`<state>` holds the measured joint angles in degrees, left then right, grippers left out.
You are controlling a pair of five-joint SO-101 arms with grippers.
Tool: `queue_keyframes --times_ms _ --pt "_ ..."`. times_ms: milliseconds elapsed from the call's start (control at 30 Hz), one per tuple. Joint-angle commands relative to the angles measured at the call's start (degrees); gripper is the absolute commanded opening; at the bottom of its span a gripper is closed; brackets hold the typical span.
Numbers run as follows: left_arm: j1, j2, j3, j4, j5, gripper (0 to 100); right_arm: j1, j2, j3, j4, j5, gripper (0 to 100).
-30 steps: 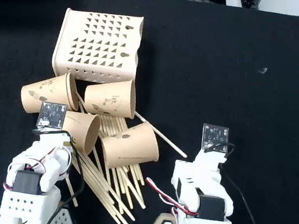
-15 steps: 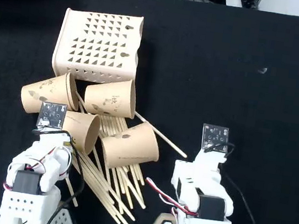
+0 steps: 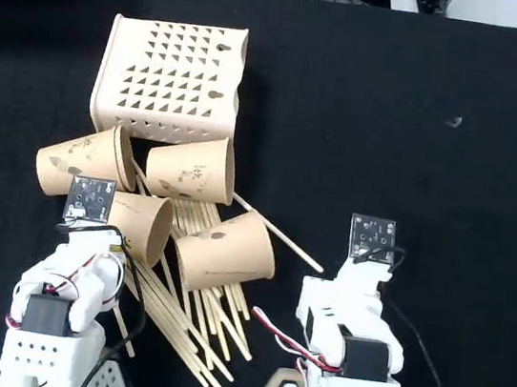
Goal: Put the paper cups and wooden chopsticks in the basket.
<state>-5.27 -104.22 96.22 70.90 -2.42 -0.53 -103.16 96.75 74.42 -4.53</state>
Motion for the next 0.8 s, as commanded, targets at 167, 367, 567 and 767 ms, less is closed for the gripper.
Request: queue_keyframes --times_ms 167,367,567,767 --pt "-0.13 -0.26 1.1 0.18 -0.09 3 0.97 -5.41 -0.22 0.26 -0.79 2.6" --pt "-0.31 -0.26 1.1 0.35 -0.35 3 0.97 -5.41 -0.22 -2.9 -0.44 2.9" --pt "-9.89 -0.26 0.84 2.2 -0.44 3 1.32 -5.41 -0.48 -14.86 -0.18 2.9" --pt "-27.82 -0.26 -6.29 1.93 -3.25 3 1.32 -5.41 -5.49 -23.3 13.98 2.9"
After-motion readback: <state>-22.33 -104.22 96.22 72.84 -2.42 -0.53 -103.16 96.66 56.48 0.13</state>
